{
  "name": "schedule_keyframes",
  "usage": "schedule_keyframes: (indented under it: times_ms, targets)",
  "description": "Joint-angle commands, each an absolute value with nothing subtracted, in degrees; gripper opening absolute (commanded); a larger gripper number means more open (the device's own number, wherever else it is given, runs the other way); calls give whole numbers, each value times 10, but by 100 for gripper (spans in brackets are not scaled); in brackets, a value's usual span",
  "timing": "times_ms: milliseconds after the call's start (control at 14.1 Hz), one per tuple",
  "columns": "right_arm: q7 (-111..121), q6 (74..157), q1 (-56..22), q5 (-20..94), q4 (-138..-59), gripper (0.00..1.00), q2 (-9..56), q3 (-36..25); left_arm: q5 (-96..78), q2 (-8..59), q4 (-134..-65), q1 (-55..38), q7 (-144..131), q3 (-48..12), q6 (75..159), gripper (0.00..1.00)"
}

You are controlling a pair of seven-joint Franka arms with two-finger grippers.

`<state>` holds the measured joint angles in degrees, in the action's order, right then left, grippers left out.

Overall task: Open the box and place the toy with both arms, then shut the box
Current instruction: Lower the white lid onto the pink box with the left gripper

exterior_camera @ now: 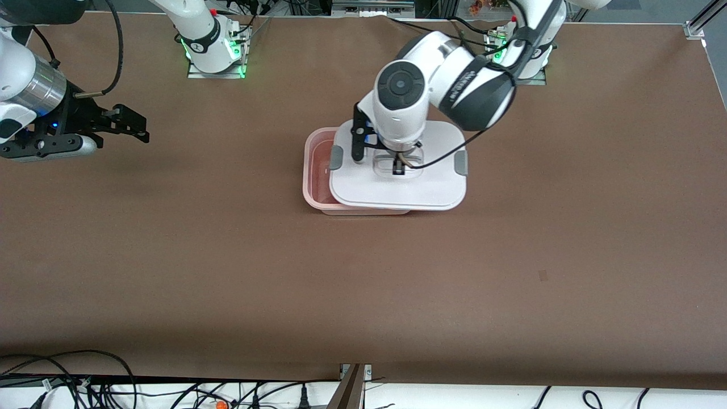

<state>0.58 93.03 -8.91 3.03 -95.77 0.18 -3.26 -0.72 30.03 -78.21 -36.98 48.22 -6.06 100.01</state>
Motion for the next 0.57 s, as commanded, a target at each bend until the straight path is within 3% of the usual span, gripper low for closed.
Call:
schedule_keyframes:
  times_ms: [0,496]
  targets:
    - [14,925,-80,19,-924,100,8,-23,-11,326,-764,-395,454,-52,1039,0]
    - [12,911,-76,-4,-904,100,18,-25,-9,339,-766,-419,440,-50,1049,0]
